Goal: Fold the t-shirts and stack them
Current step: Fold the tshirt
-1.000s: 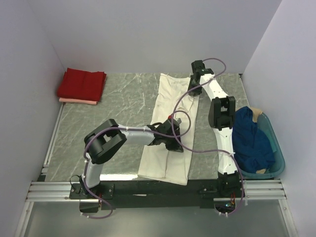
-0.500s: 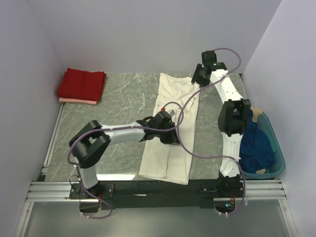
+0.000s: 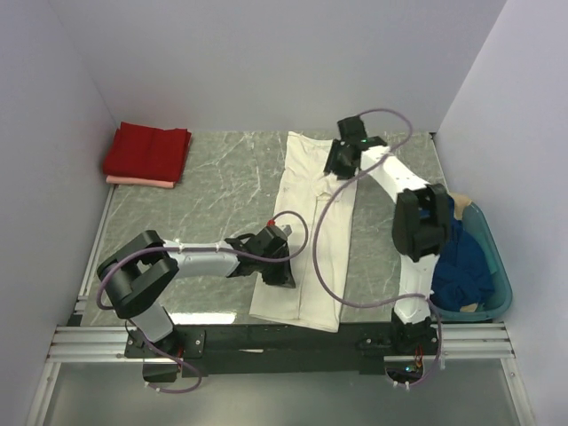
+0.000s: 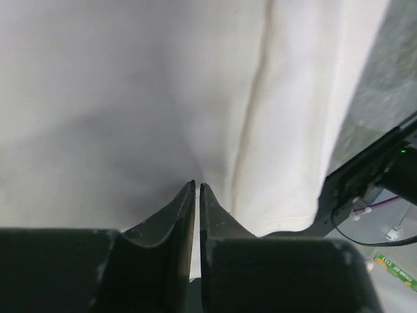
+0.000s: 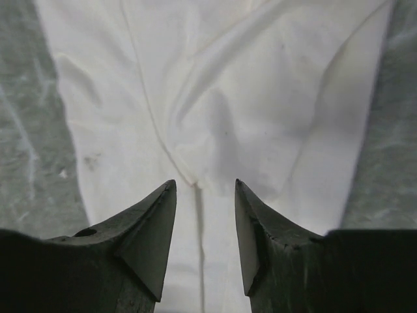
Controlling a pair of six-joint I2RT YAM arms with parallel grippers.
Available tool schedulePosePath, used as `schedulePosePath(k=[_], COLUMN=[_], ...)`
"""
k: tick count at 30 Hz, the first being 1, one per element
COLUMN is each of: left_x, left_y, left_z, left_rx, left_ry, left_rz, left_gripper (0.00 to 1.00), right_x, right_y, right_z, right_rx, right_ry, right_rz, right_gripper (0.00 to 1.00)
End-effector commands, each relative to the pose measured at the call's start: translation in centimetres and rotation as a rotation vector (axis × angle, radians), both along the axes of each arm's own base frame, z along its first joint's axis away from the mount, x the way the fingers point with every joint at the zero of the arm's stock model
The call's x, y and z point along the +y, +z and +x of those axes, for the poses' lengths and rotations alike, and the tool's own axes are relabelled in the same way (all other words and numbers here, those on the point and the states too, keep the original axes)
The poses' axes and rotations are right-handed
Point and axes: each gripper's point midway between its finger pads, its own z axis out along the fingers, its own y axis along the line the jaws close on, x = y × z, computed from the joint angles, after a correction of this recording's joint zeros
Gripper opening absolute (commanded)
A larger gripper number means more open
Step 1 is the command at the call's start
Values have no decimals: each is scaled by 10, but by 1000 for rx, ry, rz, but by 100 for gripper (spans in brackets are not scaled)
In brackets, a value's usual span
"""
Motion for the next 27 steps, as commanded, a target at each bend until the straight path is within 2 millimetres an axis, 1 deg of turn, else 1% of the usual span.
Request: schedulePosePath(k=[1, 3, 4, 5, 7, 9, 10, 12, 13, 14, 15, 16, 18, 19, 20, 21, 22, 23, 24, 26, 27], left_x=[-8, -6, -5, -4, -3, -4, -4, -3, 0, -2, -1, 0, 1, 1, 0, 2, 0, -3, -2, -6, -6], left_y=[22, 21, 22, 22, 21, 21, 21, 21, 20, 23, 23, 23, 21, 21, 23, 18, 18, 20, 13, 6, 5], left_z=[7, 5, 5, 6, 6, 7, 9, 10, 14, 20, 26, 28, 35, 40, 45, 52, 55, 60, 66, 75, 80], left_rx=[-50, -43, -49, -51, -51, -51, -51, -37, -33, -43, -39, -37, -30, -23, -28, -18, -10, -9, 6, 16, 21], left_ry=[36, 42, 43, 47, 51, 52, 58, 63, 75, 85, 98, 103, 113, 119, 121, 136, 136, 138, 149, 158, 167], left_rz=[-84, -87, -89, -88, -84, -84, -83, -90, -89, -111, -120, -125, -126, -137, -146, -140, -153, -166, -161, -157, -157], left_gripper=[13, 13, 13, 13, 13, 13, 13, 13, 13, 13, 13, 13, 13, 12, 13, 13, 12, 12, 11, 11, 12], right_x=[18, 24, 26, 27, 27, 29, 33, 36, 40, 41, 46, 47, 49, 49, 53, 56, 58, 60, 64, 65, 68], right_y=[-30, -43, -43, -58, -73, -82, -89, -95, -98, -101, -95, -103, -107, -109, -111, -106, -113, -114, -116, -114, -108], right_z=[21, 24, 29, 26, 25, 23, 26, 24, 29, 28, 34, 35, 37, 43, 43, 48, 49, 51, 56, 62, 68], right_rx=[20, 41, 39, 75, 103, 132, 142, 168, 167, 182, 166, 181, 193, 188, 196, 179, 187, 182, 174, 155, 134], right_ry=[11, 19, 19, 20, 13, 16, 21, 35, 43, 48, 55, 63, 67, 68, 83, 90, 100, 109, 122, 137, 149], right_rz=[-2, -8, -10, -26, -40, -39, -38, -49, -52, -55, -46, -50, -54, -55, -38, -31, -31, -28, -15, -22, -4], right_gripper=[48, 45, 44, 41, 37, 36, 35, 34, 34, 34, 34, 34, 34, 34, 34, 34, 34, 34, 34, 35, 35])
